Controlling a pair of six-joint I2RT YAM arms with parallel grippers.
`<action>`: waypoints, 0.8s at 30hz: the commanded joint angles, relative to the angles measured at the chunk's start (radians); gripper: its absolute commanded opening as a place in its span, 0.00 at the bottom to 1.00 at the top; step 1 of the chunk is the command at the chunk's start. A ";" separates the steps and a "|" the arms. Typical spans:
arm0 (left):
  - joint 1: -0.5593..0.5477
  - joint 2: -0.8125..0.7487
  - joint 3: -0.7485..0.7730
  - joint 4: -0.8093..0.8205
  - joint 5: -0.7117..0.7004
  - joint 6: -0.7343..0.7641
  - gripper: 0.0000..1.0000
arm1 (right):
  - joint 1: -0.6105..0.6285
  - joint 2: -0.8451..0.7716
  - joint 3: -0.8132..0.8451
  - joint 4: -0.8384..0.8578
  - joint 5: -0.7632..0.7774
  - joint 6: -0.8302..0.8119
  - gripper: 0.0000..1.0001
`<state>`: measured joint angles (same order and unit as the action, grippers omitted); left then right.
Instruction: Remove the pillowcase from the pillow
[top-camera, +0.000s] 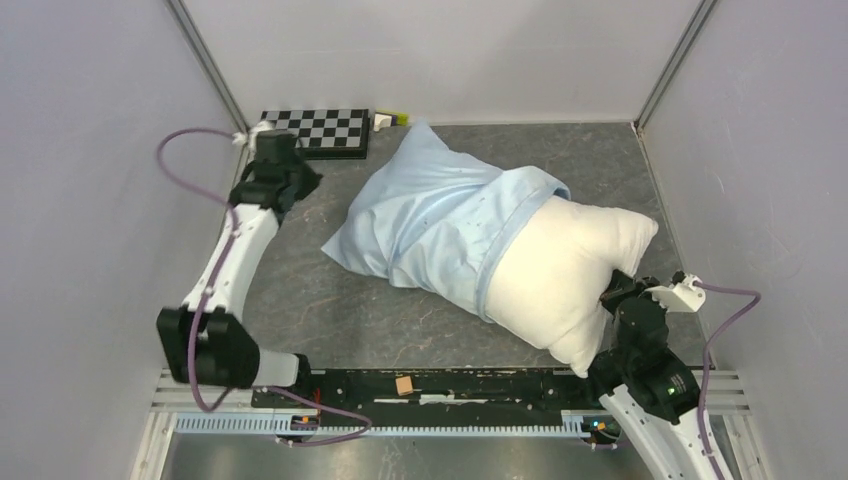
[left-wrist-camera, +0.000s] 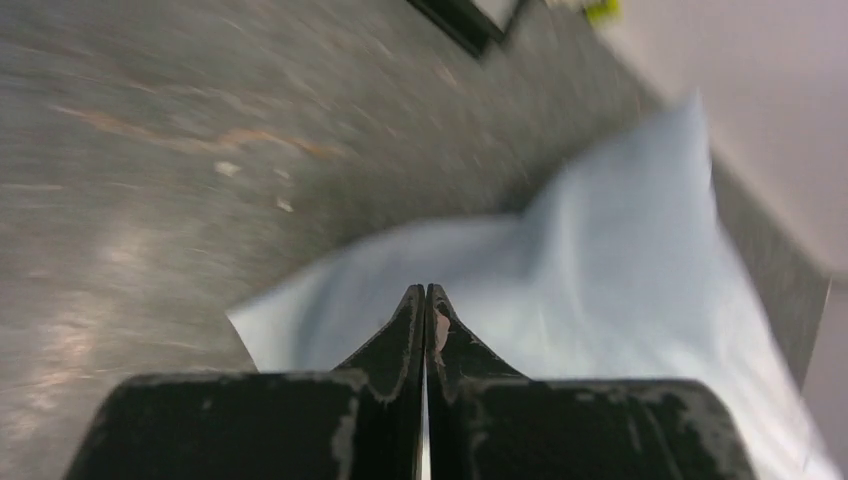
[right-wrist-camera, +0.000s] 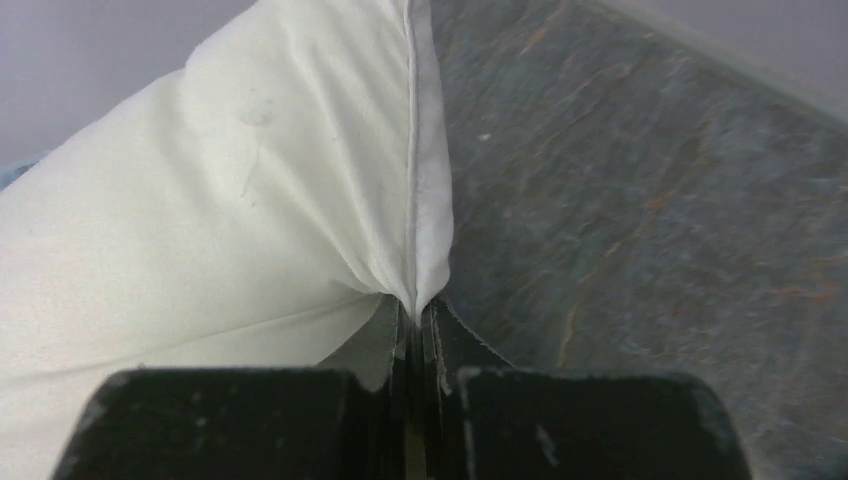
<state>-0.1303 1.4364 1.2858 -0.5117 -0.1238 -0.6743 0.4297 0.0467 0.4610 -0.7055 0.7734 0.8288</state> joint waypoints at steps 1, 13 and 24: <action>0.192 -0.186 -0.106 0.088 -0.141 -0.161 0.02 | -0.010 0.085 0.033 0.043 0.312 -0.042 0.00; 0.343 -0.142 -0.021 0.055 0.456 -0.039 0.52 | -0.010 0.280 0.048 0.238 0.110 -0.127 0.00; -0.036 -0.055 -0.031 0.033 0.363 -0.036 1.00 | -0.010 0.245 0.034 0.256 0.085 -0.163 0.00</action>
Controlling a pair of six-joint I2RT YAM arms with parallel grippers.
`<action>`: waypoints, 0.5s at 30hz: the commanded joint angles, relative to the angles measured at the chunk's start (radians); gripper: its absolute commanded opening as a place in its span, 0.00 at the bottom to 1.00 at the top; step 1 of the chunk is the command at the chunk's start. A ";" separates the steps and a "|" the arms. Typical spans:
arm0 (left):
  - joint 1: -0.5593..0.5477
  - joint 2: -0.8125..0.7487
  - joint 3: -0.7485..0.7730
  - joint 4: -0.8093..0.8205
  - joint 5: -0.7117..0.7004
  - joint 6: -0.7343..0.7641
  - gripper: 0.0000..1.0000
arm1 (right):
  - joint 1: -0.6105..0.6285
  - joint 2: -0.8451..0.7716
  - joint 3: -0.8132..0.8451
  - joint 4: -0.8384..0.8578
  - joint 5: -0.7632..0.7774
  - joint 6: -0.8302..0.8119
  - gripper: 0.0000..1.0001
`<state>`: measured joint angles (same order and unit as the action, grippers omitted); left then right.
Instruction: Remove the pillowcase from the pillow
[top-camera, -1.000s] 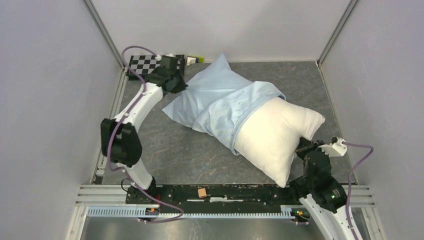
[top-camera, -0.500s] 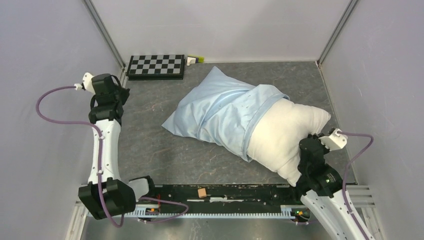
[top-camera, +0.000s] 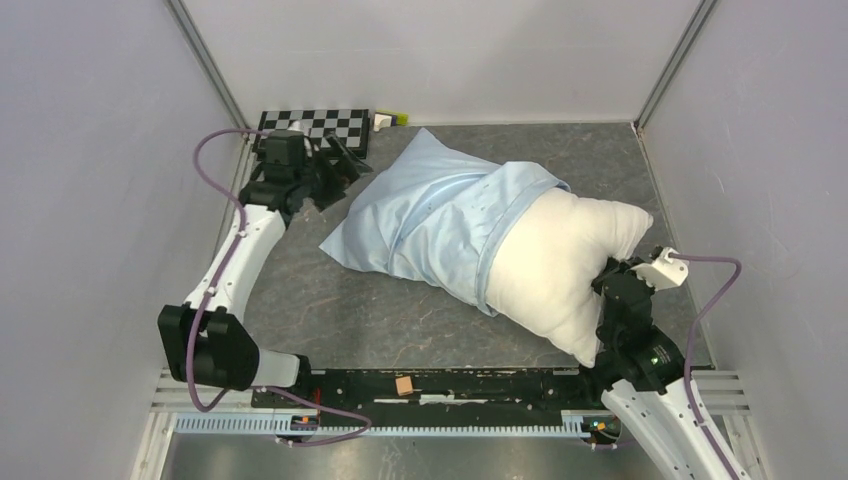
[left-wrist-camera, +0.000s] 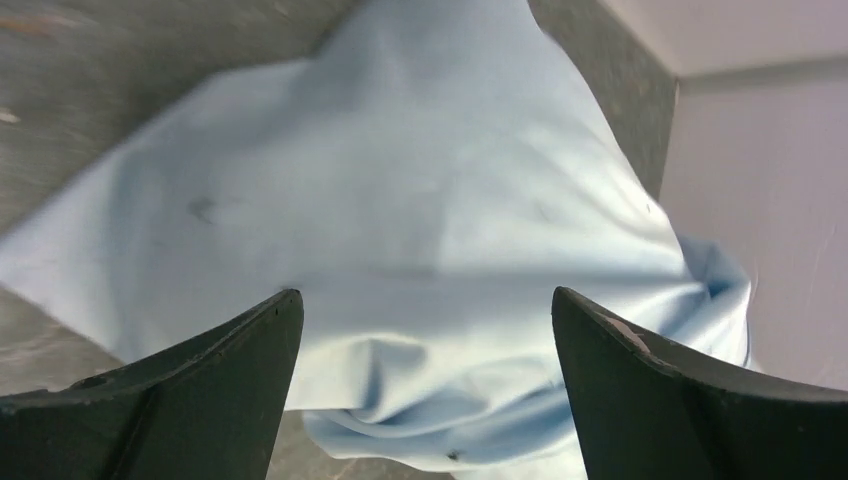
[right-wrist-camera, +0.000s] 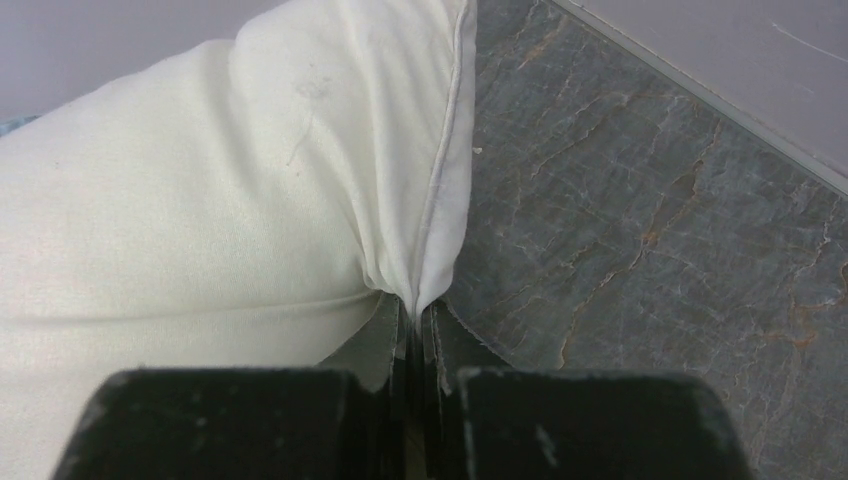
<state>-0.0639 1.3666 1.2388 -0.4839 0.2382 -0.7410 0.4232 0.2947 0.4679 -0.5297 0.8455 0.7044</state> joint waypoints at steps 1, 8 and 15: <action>-0.117 0.021 0.011 0.007 -0.003 0.019 1.00 | -0.003 0.003 0.031 0.079 0.009 -0.039 0.00; -0.173 0.035 -0.055 -0.056 -0.155 -0.381 1.00 | -0.004 -0.001 0.014 0.095 -0.004 -0.027 0.00; -0.195 0.033 -0.059 -0.138 -0.266 -0.593 1.00 | -0.003 -0.001 0.010 0.108 -0.007 -0.027 0.00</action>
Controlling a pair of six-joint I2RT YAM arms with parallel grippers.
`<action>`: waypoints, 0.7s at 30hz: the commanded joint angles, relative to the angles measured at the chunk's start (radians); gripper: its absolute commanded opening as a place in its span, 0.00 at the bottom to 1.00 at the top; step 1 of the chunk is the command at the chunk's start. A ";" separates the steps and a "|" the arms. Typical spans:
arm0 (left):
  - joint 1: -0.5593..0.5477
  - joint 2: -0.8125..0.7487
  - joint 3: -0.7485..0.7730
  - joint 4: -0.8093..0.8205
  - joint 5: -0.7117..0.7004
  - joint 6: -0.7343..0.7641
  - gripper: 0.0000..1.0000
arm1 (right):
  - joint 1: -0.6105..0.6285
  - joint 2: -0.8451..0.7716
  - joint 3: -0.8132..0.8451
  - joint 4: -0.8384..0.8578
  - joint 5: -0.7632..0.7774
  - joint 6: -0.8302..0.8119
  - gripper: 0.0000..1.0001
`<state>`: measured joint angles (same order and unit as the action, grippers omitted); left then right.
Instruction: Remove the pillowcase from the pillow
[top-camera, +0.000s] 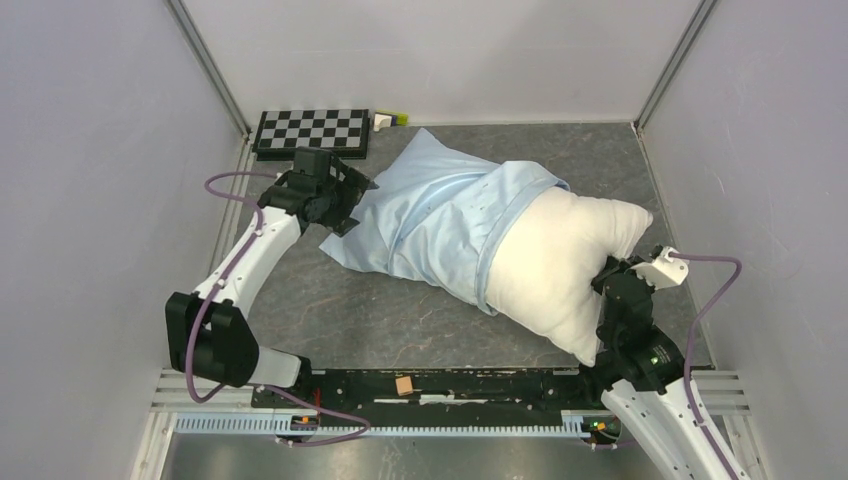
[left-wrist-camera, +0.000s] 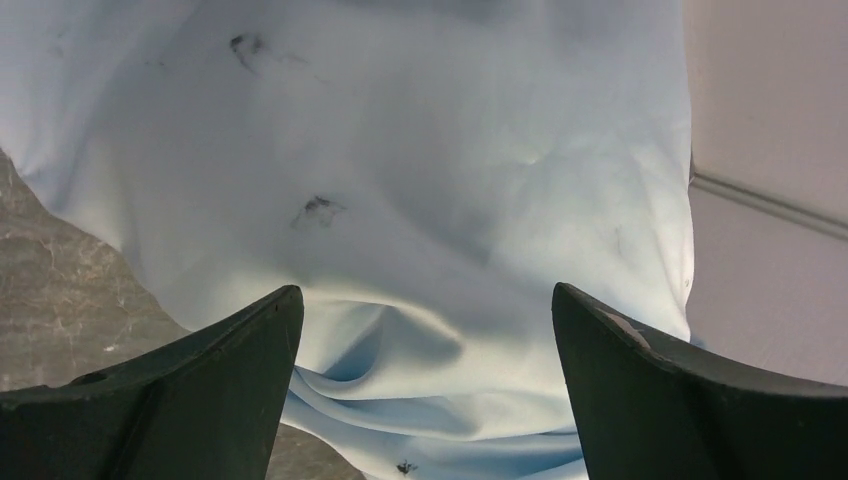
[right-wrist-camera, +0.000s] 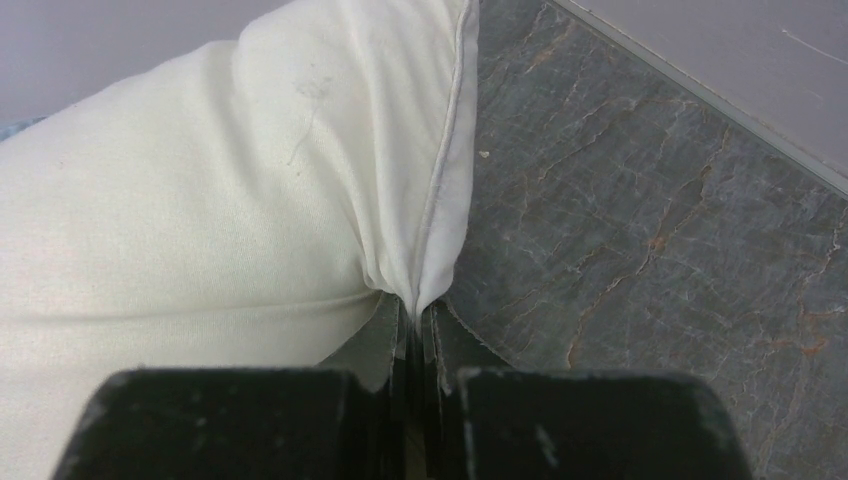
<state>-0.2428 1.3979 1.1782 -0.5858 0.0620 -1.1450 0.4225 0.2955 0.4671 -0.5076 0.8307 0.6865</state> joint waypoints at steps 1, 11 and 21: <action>-0.020 0.010 0.011 -0.053 -0.093 -0.206 1.00 | -0.003 0.002 0.010 0.084 0.010 -0.010 0.00; -0.058 0.144 0.085 -0.062 -0.080 -0.234 0.63 | -0.004 0.001 0.005 0.087 0.003 -0.003 0.00; 0.135 0.046 0.093 -0.105 -0.164 -0.101 0.02 | -0.002 -0.038 0.028 0.036 0.119 -0.056 0.00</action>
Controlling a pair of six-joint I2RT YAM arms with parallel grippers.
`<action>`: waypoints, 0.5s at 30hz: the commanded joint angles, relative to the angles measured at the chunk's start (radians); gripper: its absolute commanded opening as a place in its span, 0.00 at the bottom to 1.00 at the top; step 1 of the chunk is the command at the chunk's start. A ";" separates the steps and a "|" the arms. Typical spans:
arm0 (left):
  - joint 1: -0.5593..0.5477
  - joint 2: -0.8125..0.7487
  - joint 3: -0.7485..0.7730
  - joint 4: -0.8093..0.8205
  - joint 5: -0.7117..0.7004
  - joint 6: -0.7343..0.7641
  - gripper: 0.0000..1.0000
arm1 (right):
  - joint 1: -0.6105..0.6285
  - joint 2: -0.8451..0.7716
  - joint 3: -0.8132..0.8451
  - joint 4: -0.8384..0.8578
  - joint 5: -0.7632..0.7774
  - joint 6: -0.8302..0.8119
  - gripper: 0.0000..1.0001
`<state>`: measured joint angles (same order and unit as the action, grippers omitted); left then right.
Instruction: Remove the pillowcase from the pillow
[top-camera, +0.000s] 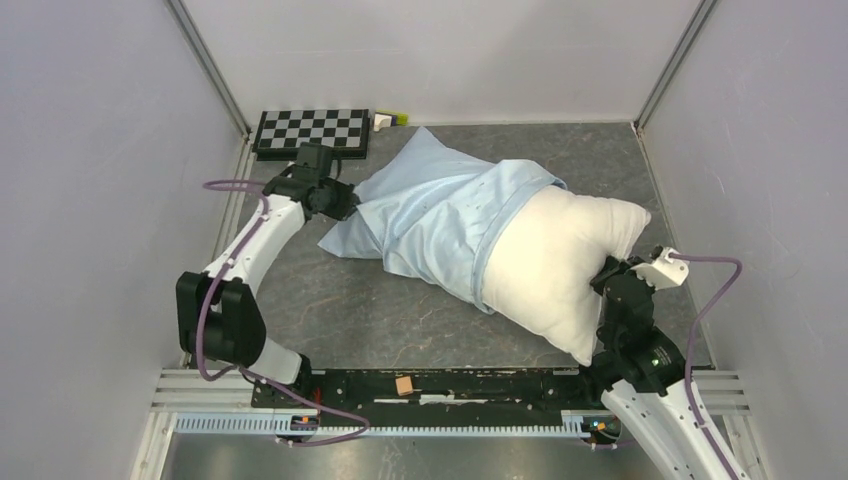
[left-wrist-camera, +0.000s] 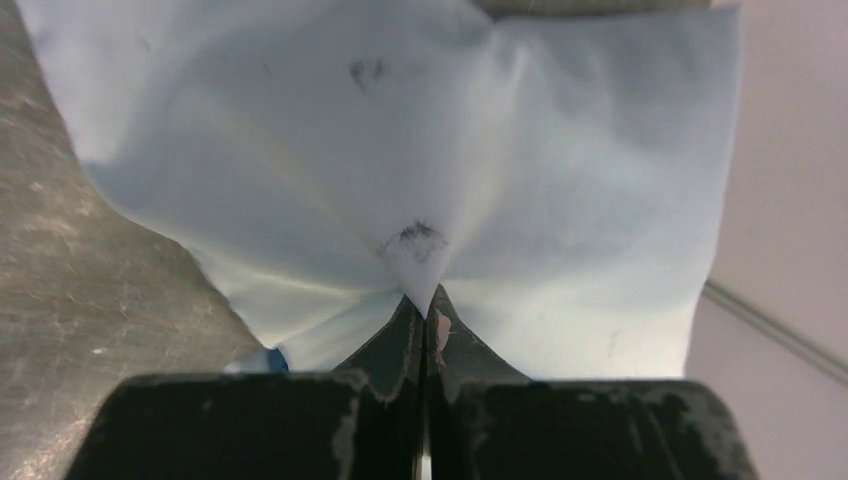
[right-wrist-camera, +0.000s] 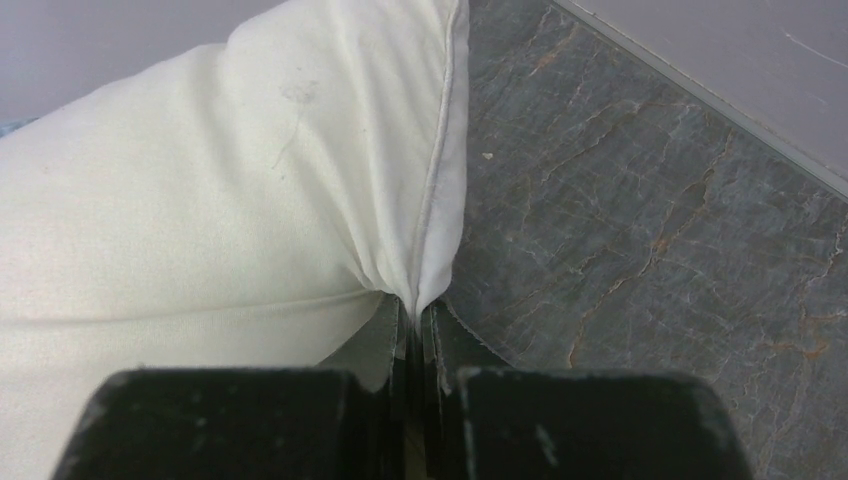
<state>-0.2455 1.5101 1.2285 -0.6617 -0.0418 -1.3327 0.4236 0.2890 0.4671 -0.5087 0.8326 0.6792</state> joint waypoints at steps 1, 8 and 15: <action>0.180 -0.074 0.043 -0.038 -0.052 0.109 0.02 | -0.003 -0.033 0.029 0.035 0.133 -0.059 0.00; 0.370 -0.124 0.082 -0.151 -0.271 0.247 0.02 | -0.004 -0.012 0.071 -0.009 0.247 -0.085 0.00; 0.496 -0.150 0.088 -0.189 -0.256 0.319 0.02 | -0.003 0.070 0.069 0.057 0.187 -0.194 0.00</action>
<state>0.1291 1.4105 1.2510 -0.8959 -0.0269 -1.1191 0.4522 0.3164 0.4770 -0.4740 0.7727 0.6193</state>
